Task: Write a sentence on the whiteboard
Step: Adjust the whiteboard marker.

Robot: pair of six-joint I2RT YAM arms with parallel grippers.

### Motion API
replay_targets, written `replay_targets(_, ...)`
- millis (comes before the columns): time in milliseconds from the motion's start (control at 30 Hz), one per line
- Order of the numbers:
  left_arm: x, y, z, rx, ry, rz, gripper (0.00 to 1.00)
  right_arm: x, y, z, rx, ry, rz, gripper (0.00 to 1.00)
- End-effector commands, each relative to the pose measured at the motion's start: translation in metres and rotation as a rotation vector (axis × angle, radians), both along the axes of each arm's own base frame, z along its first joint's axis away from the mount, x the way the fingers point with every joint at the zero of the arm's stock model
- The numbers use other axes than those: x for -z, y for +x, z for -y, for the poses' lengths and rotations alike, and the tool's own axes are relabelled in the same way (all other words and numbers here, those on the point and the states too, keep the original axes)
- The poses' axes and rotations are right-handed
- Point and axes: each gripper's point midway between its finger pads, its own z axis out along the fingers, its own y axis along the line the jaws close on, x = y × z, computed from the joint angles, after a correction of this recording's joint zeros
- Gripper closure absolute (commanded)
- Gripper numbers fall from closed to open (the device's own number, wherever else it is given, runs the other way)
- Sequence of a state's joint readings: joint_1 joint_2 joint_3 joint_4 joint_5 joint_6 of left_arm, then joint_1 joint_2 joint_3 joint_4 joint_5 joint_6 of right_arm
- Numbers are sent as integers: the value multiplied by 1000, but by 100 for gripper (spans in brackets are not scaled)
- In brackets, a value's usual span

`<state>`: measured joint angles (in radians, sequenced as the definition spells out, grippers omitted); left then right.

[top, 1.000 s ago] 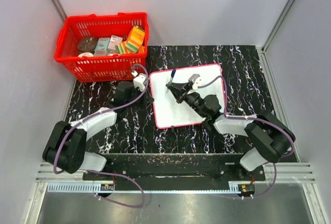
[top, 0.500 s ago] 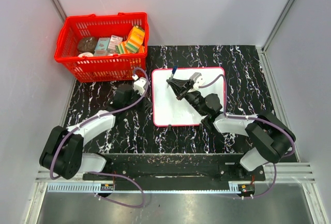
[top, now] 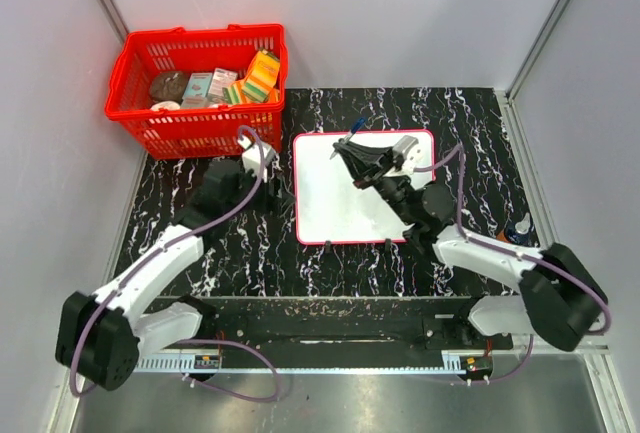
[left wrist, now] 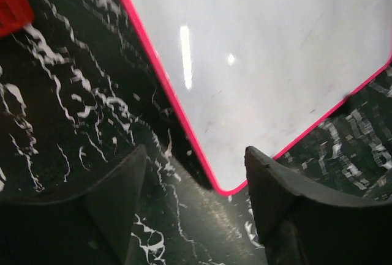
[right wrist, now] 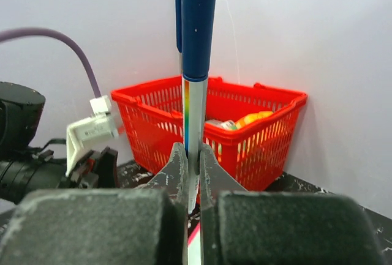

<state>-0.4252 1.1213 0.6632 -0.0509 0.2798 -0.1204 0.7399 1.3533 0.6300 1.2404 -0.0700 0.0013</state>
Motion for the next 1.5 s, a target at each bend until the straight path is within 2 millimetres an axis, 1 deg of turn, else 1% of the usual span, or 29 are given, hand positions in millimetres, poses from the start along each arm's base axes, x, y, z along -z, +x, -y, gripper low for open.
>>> replay_targets(0,-88,-6,3,32,-77,162,26,-40,-22,12,-49,66,-47,100)
replay_targets(33,-108,-15,12,101,-116,185,14,-37,-23,10,-61,44,-103,100)
replay_targets(67,-121,-20,15,128,-142,205,4,-40,-27,10,-87,62,-148,100)
replay_targets(100,-131,-25,20,158,-175,206,1,-34,-29,12,-92,38,-212,100)
replay_targets(133,-153,-35,31,239,-228,234,1,-48,-31,14,-99,65,-239,100)
replay_targets(167,-163,-38,37,272,-259,240,1,-51,-33,15,-120,108,-316,100)
replay_targets(200,-175,-43,44,304,-311,226,1,-46,-34,17,-113,100,-388,100)
replay_targets(233,-199,-54,53,392,-366,262,1,-58,-37,19,-124,126,-405,100)
replay_targets(267,-205,-56,62,438,-395,245,1,-60,-39,19,-142,159,-453,100)
replay_targets(300,-215,-62,68,481,-426,232,1,-57,-40,21,-134,164,-501,100)
replay_targets(333,-220,-69,75,542,-441,221,1,-64,-43,23,-150,196,-523,100)
replay_targets(367,-237,-76,82,590,-453,246,2,-66,-44,23,-155,204,-535,100)
replay_targets(400,-241,-75,88,618,-467,256,2,-70,-47,24,-164,208,-549,100)
replay_targets(467,-254,-84,95,683,-502,267,5,-71,-51,21,-186,205,-571,100)
replay_targets(500,-259,-84,99,695,-521,275,5,-71,-52,19,-201,192,-582,100)
replay_targets(600,-268,-86,106,723,-542,275,6,-73,-57,17,-229,191,-588,100)
replay_targets(833,-256,-76,125,714,-537,240,13,-79,-58,28,-193,220,-580,100)
replay_targets(867,-251,-73,130,719,-533,221,14,-80,-59,28,-194,222,-578,100)
replay_targets(900,-249,-73,132,724,-528,210,16,-82,-59,29,-191,225,-573,100)
replay_targets(967,-245,-69,138,727,-521,187,26,-84,-59,31,-190,229,-568,100)
replay_targets(1067,-241,-66,141,724,-506,181,33,-88,-60,34,-185,235,-554,100)
replay_targets(1133,-239,-63,142,716,-504,180,42,-89,-61,34,-187,238,-549,100)
replay_targets(1233,-240,-59,142,691,-501,187,94,-89,-63,31,-205,228,-556,100)
replay_targets(1267,-244,-57,141,683,-496,199,100,-90,-66,30,-221,219,-553,100)
replay_targets(1333,-242,-58,139,674,-478,192,100,-89,-70,27,-241,199,-540,100)
replay_targets(1367,-243,-58,138,680,-465,208,100,-90,-75,25,-267,181,-529,98)
replay_targets(1400,-247,-59,137,676,-455,213,100,-89,-77,25,-275,169,-526,90)
replay_targets(1433,-247,-59,135,676,-440,205,100,-90,-81,24,-289,154,-512,69)
replay_targets(1467,-247,-60,134,682,-420,219,100,-92,-87,22,-320,141,-500,64)
